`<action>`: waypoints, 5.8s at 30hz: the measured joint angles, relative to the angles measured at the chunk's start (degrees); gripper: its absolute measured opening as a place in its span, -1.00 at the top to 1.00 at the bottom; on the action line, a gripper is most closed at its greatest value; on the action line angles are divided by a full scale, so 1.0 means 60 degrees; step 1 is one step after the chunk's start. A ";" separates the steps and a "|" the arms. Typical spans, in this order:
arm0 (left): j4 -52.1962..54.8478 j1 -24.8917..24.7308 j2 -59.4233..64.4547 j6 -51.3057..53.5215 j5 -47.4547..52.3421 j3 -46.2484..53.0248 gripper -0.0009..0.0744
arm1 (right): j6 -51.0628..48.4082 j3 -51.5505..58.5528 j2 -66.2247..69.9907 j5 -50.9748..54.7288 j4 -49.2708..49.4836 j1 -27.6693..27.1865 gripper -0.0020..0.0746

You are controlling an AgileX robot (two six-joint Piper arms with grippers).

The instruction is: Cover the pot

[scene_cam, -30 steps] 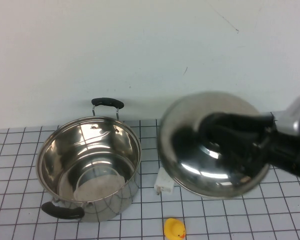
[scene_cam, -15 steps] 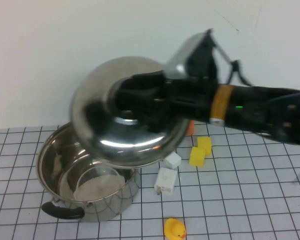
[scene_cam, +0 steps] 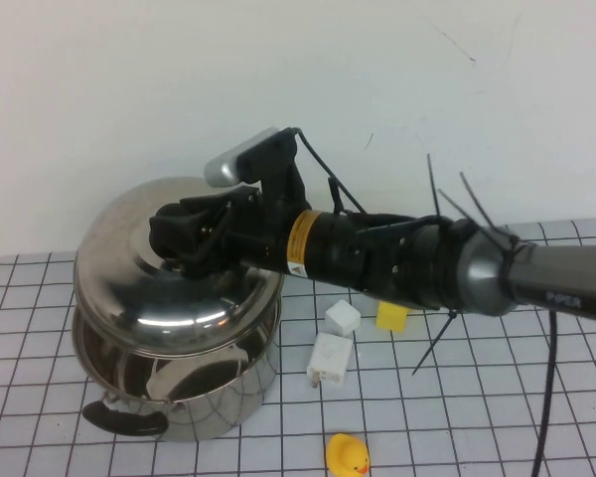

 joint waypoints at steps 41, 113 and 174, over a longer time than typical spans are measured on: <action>0.0000 0.0000 0.0000 0.0036 0.0000 0.0000 0.98 | -0.0933 -0.0077 0.0597 0.1210 0.1989 0.0765 0.04; 0.0000 0.0000 0.0000 0.0036 0.0000 0.0000 0.98 | 0.6454 0.6446 -1.0018 0.1660 -0.9328 -0.1882 0.95; 0.0000 0.0000 0.0000 -0.0004 0.0000 0.0000 0.98 | -1.0736 1.4332 -2.0701 0.9340 0.7262 -0.6734 0.95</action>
